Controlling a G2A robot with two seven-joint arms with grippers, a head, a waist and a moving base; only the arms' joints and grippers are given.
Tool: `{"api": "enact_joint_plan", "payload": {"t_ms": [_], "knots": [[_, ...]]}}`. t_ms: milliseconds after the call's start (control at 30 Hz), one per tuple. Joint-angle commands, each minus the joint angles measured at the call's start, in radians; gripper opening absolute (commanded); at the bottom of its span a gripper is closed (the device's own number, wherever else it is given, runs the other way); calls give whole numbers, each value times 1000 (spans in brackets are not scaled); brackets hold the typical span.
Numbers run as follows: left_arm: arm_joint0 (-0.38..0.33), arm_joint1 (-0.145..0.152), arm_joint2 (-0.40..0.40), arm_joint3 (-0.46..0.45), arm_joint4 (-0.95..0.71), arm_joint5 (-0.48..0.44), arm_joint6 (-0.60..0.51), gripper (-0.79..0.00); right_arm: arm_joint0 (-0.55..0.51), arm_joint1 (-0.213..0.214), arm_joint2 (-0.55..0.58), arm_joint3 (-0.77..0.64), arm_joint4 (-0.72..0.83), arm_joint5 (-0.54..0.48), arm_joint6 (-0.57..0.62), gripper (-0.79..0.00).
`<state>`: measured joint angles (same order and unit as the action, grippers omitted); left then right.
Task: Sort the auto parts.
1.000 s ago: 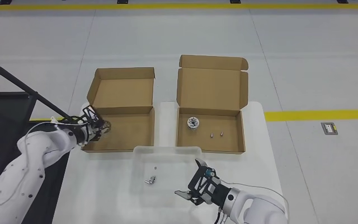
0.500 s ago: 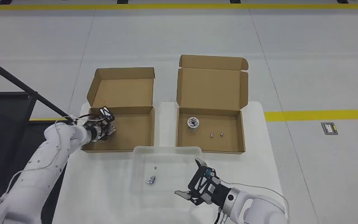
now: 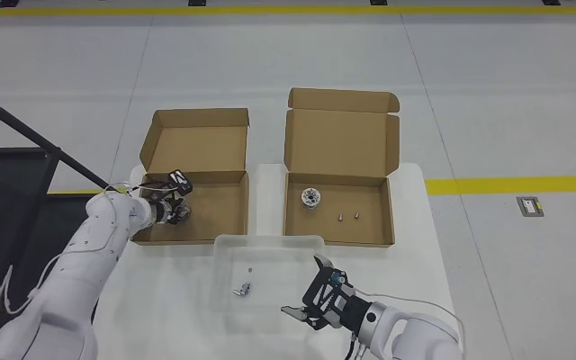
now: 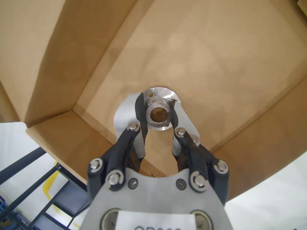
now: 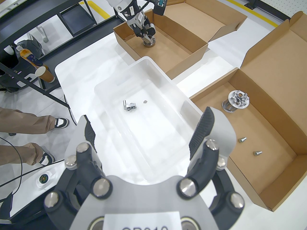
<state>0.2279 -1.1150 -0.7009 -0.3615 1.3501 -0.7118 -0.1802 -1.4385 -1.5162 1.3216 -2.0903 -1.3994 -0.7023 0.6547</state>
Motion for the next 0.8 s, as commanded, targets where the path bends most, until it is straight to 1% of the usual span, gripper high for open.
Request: {"api": "enact_joint_plan", "payload": {"t_ms": [0, 167, 200, 267, 333, 367, 433, 633, 700, 767], "knots": [[-8, -9, -1, 23, -11, -11, 5, -785, 0, 0, 0, 0, 0, 0, 0, 0], [-17, -23, 0, 57, -11, -29, 17, -785, 0, 0, 0, 0, 0, 0, 0, 0], [-18, -25, -2, 63, -17, -43, 19, -739, 0, 0, 0, 0, 0, 0, 0, 0], [-23, -28, -3, 74, -18, -50, 20, -588, 0, 0, 0, 0, 0, 0, 0, 0], [-25, -31, -4, 80, -17, -48, 20, -511, 0, 0, 0, 0, 0, 0, 0, 0], [-26, -32, -4, 83, -16, -49, 22, -489, 0, 0, 0, 0, 0, 0, 0, 0], [-29, -33, -5, 88, -13, -51, 25, -465, 0, 0, 0, 0, 0, 0, 0, 0], [-46, -30, -11, 95, -2, -65, 48, -437, 0, 0, 0, 0, 0, 0, 0, 0], [-54, -25, -14, 91, 4, -76, 68, -434, 0, 0, 0, 0, 0, 0, 0, 0], [-63, -18, -18, 82, 11, -108, 94, -422, 0, 0, 0, 0, 0, 0, 0, 0]]}}
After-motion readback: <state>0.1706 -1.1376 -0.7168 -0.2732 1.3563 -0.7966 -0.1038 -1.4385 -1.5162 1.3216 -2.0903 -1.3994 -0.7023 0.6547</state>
